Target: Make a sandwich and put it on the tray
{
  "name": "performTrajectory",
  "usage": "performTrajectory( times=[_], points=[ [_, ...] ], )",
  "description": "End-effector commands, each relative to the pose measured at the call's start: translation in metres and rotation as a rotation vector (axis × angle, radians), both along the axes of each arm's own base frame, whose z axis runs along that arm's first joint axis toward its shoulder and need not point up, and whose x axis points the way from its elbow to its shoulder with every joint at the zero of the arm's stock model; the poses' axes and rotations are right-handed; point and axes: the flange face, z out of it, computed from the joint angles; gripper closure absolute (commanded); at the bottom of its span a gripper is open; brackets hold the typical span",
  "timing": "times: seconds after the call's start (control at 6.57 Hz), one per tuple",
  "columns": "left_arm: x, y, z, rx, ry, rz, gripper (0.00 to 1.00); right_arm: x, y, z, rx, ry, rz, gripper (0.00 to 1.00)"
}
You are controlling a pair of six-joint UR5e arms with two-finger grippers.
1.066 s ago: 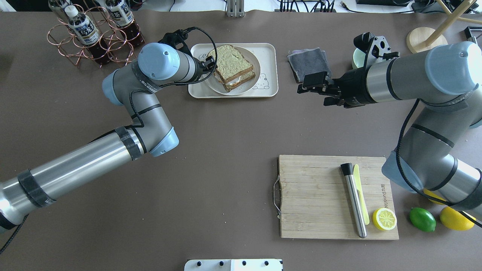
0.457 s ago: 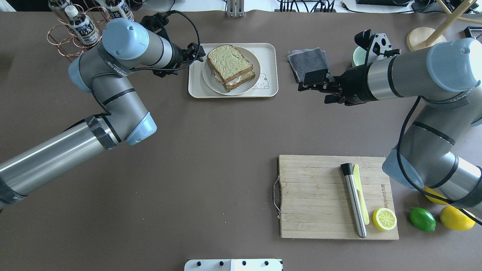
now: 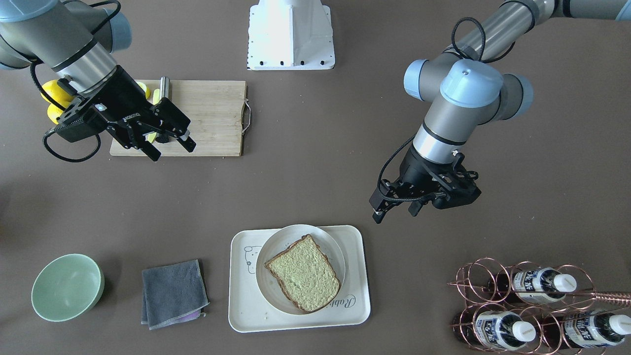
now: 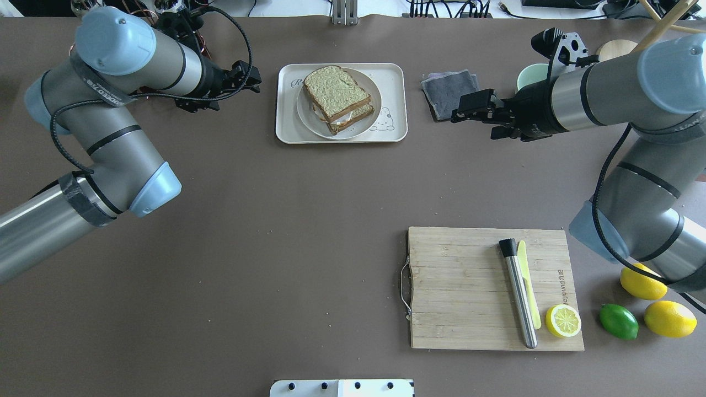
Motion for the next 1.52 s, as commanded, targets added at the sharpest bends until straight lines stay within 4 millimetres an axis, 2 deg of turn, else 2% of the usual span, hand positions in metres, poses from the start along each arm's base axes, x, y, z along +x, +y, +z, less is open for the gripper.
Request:
performTrajectory(
  times=[0.0, 0.15, 0.3, 0.46, 0.61, 0.76, 0.91, 1.07, 1.22, 1.37],
  points=[
    [-0.041, 0.039, -0.003, -0.007, -0.022, 0.009, 0.02, 0.043, -0.023, 0.012, -0.006, 0.073, -0.050, 0.00],
    [-0.060, 0.046, -0.016, -0.043, -0.035, 0.017, 0.02, 0.077, -0.037, 0.023, -0.096, 0.104, -0.049, 0.00],
    [-0.092, 0.048, -0.028, -0.027, -0.072, 0.019, 0.02, 0.110, -0.047, 0.036, -0.110, 0.153, -0.094, 0.00],
    [-0.137, 0.049, -0.018, -0.028, -0.154, 0.025, 0.02, 0.147, -0.045, 0.068, -0.100, 0.235, -0.134, 0.00],
    [-0.187, 0.053, 0.005, -0.005, -0.204, 0.067, 0.02, 0.181, -0.046, 0.098, -0.090, 0.312, -0.169, 0.00],
    [-0.247, 0.051, 0.036, 0.012, -0.217, 0.104, 0.02, 0.220, -0.042, 0.131, -0.057, 0.399, -0.230, 0.00],
    [-0.293, 0.057, 0.076, 0.021, -0.235, 0.154, 0.02, 0.262, -0.039, 0.160, -0.011, 0.496, -0.314, 0.00],
    [-0.345, 0.063, 0.117, 0.073, -0.258, 0.229, 0.02, 0.301, -0.027, 0.196, 0.000, 0.585, -0.401, 0.00],
    [-0.402, 0.060, 0.167, 0.125, -0.257, 0.294, 0.02, 0.345, -0.017, 0.237, 0.016, 0.589, -0.450, 0.00],
    [-0.435, 0.058, 0.216, 0.139, -0.182, 0.355, 0.02, 0.377, -0.005, 0.278, -0.007, 0.544, -0.457, 0.00]
  ],
)
